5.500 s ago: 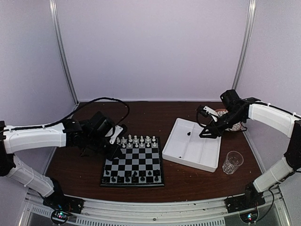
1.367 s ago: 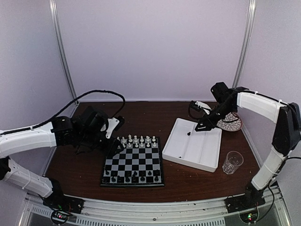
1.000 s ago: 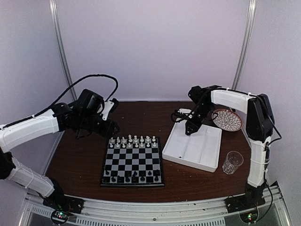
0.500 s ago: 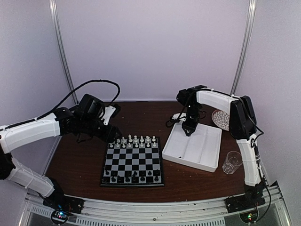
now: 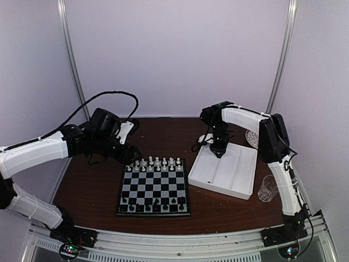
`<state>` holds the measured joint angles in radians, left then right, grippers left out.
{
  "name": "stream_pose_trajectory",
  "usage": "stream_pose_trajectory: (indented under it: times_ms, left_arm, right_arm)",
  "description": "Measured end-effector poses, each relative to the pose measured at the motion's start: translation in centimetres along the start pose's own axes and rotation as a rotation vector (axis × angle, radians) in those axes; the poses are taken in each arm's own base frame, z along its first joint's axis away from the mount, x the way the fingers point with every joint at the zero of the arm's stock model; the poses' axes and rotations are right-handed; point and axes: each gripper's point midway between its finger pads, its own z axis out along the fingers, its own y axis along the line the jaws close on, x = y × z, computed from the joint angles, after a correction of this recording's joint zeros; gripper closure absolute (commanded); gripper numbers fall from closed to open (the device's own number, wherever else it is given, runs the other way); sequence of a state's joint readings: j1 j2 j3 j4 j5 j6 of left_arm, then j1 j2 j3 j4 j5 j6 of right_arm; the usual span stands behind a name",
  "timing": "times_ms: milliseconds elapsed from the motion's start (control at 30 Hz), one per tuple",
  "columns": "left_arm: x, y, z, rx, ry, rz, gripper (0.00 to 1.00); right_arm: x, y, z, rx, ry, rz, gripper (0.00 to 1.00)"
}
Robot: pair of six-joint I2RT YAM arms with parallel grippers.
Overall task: Set up the chess pieces on the board
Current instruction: Pick up the pawn from the storage box.
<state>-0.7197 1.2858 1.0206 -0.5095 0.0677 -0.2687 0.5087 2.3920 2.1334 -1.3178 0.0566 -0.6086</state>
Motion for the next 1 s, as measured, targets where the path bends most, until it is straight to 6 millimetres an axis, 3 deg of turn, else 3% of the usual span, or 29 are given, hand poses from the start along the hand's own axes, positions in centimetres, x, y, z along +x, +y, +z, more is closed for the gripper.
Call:
stream_pose_trajectory:
  times_ms: [167,567,767,1000]
  left_arm:
    - [-0.1,0.0,0.0,0.001,-0.007,0.0,0.47]
    - [-0.1,-0.1,0.0,0.005,-0.008,0.0,0.47]
    - [0.0,-0.1,0.1,0.007,-0.006,-0.001,0.47]
    - [0.1,-0.1,0.2,0.008,-0.005,-0.001,0.47]
  right_arm:
    - [-0.1,-0.1,1.2,0.006,0.035,-0.023,0.74]
    - [-0.3,-1.0,1.3,0.056,0.055,-0.038,0.91]
    - [-1.2,-1.1,0.6,0.052,0.007,-0.015,0.94]
    - [-2.6,0.0,-1.3,-0.02,-0.107,0.022,0.95]
